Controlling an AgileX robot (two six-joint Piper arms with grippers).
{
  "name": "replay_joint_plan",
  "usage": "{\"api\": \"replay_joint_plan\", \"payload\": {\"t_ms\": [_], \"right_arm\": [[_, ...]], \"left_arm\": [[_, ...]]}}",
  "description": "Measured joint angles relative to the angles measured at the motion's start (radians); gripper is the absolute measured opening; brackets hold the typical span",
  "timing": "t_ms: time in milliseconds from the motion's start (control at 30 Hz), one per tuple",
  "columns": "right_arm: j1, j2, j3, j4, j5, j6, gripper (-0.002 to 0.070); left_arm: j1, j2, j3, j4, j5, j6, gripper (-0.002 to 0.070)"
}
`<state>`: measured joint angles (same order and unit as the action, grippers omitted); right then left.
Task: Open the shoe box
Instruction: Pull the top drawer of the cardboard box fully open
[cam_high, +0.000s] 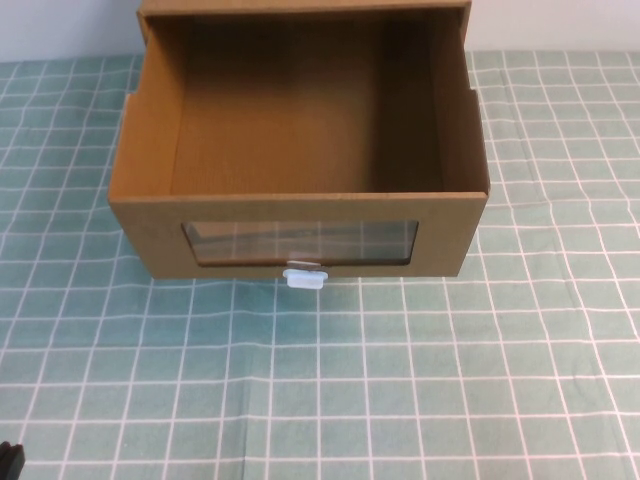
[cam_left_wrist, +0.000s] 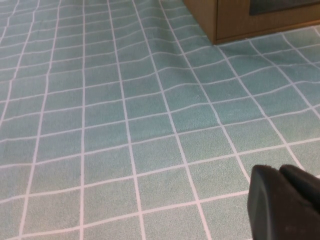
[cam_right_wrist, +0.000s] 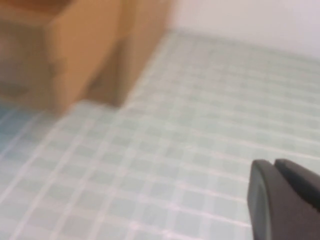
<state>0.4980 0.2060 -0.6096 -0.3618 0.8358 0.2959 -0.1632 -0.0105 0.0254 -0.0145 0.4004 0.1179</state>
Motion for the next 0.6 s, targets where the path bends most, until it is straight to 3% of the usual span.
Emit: {"api": "replay_joint_plan", "payload": {"t_ms": [133, 200, 367, 600], "right_arm": [[-0.274, -0.086, 0.000, 0.042, -0.014, 0.014, -0.0013], [-0.358, -0.120, 0.012, 0.115, -0.038, 0.018, -0.0013], [-0.384, -0.156, 0.175, 0.262, -0.198, 0.005, -0.0013], [-0.388, -0.212, 0.503, 0.287, -0.446, 0.000, -0.0013]], "left_arm": [[0.000, -0.001, 0.000, 0.000, 0.000, 0.000, -0.0005], [0.000, -0.001, 0.000, 0.000, 0.000, 0.000, -0.0005], [0.000, -0.001, 0.000, 0.000, -0.002, 0.000, -0.0005], [0.000, -0.001, 0.000, 0.000, -0.002, 0.000, -0.0005]]}}
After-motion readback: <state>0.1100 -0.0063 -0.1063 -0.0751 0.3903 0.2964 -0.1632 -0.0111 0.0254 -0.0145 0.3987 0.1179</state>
